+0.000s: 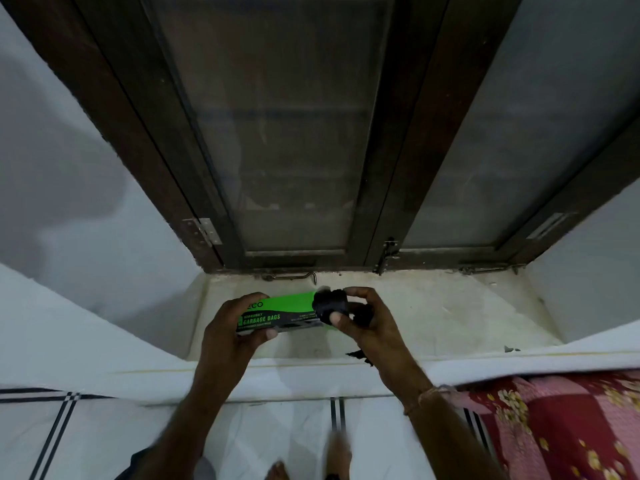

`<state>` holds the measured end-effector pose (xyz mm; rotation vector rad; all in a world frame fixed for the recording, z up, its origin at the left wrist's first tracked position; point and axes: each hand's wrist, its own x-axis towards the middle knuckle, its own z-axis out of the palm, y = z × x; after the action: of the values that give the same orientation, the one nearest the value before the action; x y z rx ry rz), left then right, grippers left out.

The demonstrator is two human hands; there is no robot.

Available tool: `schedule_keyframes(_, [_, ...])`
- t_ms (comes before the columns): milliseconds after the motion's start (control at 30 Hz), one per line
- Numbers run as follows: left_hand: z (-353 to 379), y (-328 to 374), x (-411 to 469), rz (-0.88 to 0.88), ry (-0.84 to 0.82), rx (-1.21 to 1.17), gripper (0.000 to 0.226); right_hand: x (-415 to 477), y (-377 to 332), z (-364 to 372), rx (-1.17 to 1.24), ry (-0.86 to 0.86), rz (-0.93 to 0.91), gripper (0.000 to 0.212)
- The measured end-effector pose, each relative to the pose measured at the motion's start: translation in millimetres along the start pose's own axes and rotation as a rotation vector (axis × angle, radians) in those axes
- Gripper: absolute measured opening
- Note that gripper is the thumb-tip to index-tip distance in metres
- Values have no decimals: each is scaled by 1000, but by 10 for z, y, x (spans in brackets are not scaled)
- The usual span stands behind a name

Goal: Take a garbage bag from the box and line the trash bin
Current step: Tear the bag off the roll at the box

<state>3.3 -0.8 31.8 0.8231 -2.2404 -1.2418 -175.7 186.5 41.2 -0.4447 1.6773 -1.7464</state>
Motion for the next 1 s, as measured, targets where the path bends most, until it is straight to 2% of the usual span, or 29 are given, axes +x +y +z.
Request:
schedule_keyframes(100, [-20, -57, -26, -26, 28, -8, 56, -18, 14, -25, -10, 36, -87, 30])
schedule_keyframes(533, [138, -12, -87, -92, 42, -92, 53, -100, -57, 150, 4, -229, -35, 45])
schedule_keyframes(600, [122, -5, -68, -97, 37, -121, 53, -84, -91, 119, -45, -205, -66, 50])
schedule_keyframes(700, [84, 17, -56, -96, 20, -143, 54, 59, -52, 13, -290, -99, -156, 68])
schedule_keyframes(767, [87, 37, -56, -88, -31, -151, 53, 139, -24, 8, -345, -99, -203, 62])
schedule_keyframes(900, [89, 68, -25, -90, -44, -158, 57, 170, 49, 68, -105, -48, -151, 43])
schedule_keyframes(1000, [71, 41, -16, -105, -50, -160, 58, 130, 81, 105, -54, -32, -122, 34])
